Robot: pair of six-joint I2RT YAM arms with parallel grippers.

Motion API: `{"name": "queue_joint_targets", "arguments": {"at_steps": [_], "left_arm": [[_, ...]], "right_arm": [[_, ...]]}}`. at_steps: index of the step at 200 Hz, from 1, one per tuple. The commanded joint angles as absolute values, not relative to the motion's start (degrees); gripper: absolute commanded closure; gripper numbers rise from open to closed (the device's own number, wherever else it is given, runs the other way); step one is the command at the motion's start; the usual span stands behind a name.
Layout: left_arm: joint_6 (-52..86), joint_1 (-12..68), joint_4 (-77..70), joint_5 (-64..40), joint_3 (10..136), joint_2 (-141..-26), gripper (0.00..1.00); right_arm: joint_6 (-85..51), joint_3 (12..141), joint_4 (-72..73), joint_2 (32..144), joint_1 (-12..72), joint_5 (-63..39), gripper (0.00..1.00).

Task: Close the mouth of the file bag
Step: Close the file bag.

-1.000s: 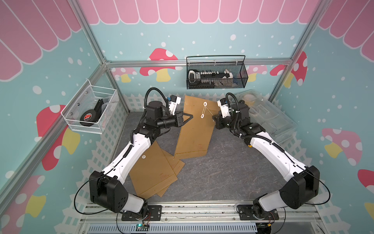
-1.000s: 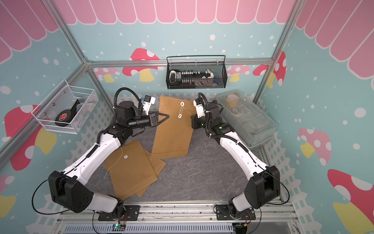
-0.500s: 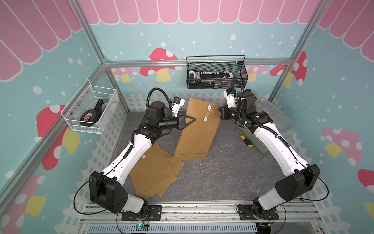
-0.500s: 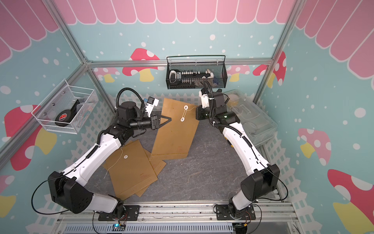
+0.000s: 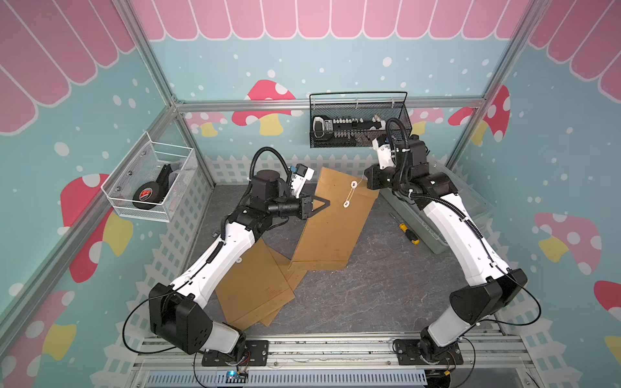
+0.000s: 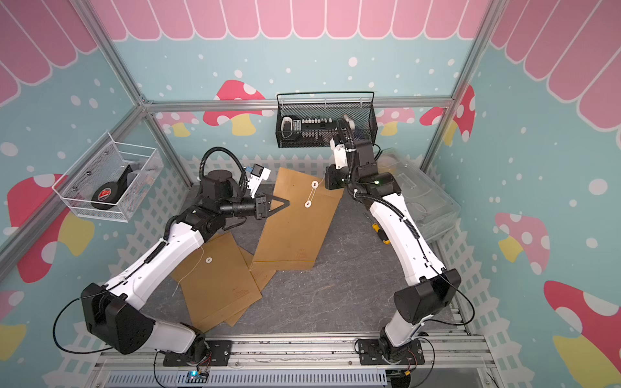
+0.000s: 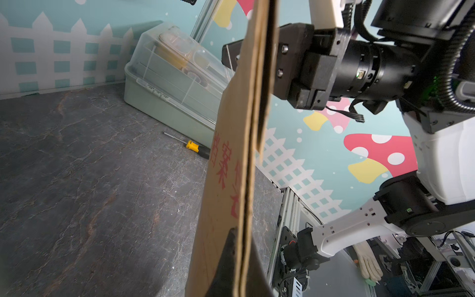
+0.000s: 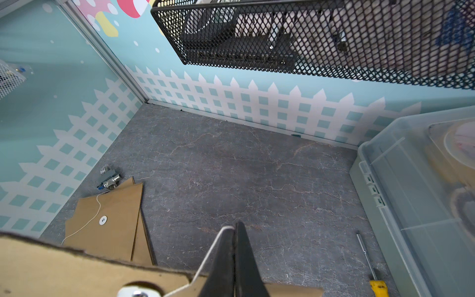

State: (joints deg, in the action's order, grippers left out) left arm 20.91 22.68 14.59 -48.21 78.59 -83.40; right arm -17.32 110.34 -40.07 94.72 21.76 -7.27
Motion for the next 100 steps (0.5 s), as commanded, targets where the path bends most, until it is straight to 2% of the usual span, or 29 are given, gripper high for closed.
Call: {"name": "queue_joint_targets", "arguments": {"at_steps": [1, 100], "left_arm": [[19.21, 22.94, 15.44, -49.44, 80.68, -83.85, 1.0], [17.93, 22.94, 17.0, -47.33, 81.56, -84.9, 1.0]], "right_arm": [[-16.6, 113.35, -42.52, 96.01, 22.55, -6.72, 1.0], [-10.49, 123.05, -54.65, 97.99, 27.31, 0.58, 1.0]]}}
